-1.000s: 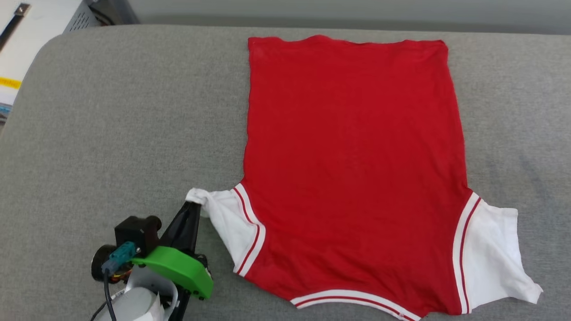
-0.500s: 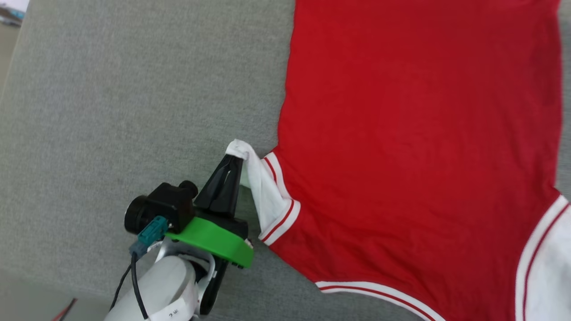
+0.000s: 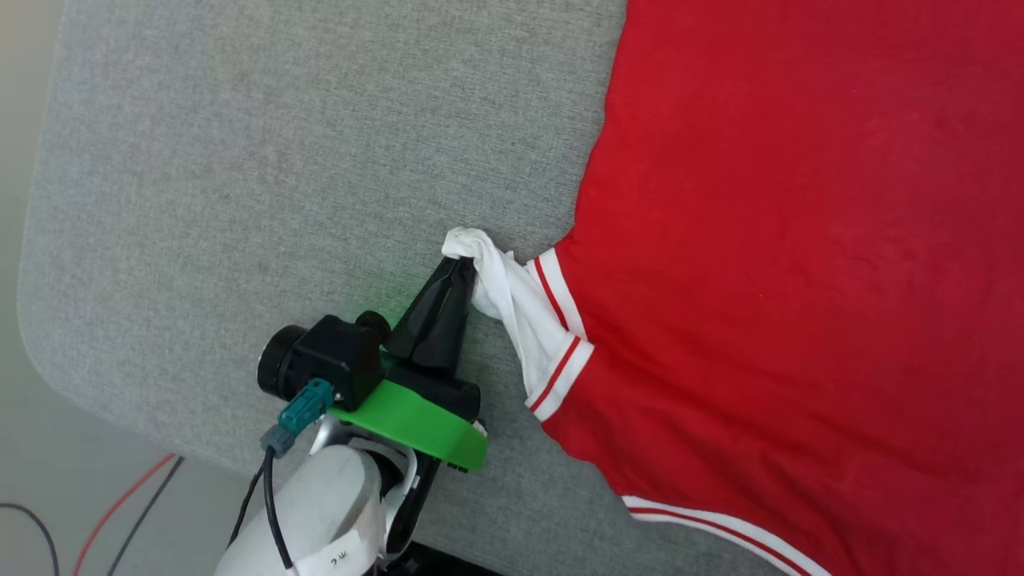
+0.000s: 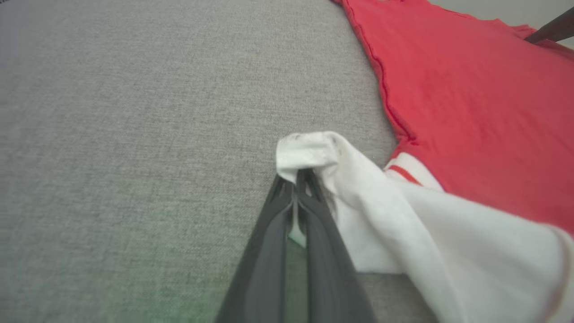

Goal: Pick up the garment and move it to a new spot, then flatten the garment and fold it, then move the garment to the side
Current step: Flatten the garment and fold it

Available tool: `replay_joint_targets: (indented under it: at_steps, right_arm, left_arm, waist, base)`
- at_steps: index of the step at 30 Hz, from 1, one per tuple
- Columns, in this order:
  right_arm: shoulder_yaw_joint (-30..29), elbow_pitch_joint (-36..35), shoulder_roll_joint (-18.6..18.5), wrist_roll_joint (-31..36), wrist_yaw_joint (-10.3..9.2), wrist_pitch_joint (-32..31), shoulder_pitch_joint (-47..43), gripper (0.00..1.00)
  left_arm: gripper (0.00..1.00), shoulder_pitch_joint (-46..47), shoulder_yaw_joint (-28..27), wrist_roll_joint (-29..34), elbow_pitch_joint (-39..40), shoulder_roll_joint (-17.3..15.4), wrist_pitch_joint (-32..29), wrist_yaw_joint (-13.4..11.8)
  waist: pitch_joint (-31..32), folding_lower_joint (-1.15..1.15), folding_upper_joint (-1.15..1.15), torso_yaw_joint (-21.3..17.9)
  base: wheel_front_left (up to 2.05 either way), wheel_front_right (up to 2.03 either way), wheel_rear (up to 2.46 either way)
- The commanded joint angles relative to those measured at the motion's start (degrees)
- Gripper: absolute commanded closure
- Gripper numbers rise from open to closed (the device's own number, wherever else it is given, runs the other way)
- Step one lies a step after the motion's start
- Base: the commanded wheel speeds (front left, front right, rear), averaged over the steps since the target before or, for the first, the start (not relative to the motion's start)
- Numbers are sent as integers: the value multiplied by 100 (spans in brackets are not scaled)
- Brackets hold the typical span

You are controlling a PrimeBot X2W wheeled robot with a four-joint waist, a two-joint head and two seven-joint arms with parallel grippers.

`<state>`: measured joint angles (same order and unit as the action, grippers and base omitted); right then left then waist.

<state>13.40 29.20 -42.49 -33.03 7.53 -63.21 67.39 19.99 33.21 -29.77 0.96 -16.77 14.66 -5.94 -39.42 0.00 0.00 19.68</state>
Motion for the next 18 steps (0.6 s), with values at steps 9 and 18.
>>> replay_joint_targets:
  at_steps: [9, 18]
  right_arm:
    - [23, -194, 32, -276, -4, 649, -482, 100]
    - [628, -601, -408, -781, -4, 1536, -1098, 100]
  left_arm:
    - [100, -154, -165, 129, -286, 47, 34, 107]
    - [100, -646, -506, 79, -472, -131, 34, 15]
  waist:
    - [447, 0, 0, -157]
    - [1477, 0, 0, -708]
  base:
    - [0, 0, 0]
    - [0, 0, 0]
